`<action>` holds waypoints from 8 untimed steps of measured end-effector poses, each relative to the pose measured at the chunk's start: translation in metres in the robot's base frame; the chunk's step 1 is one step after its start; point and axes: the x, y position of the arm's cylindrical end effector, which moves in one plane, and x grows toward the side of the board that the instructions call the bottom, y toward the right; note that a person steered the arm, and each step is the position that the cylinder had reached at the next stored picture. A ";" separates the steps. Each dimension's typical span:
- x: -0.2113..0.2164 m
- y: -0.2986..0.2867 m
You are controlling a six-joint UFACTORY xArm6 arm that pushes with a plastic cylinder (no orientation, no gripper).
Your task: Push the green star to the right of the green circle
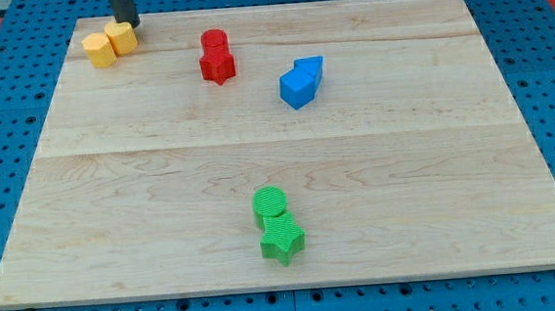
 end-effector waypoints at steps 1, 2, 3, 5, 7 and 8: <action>0.052 0.039; 0.119 0.067; 0.186 0.072; 0.326 0.100; 0.381 0.180; 0.377 0.194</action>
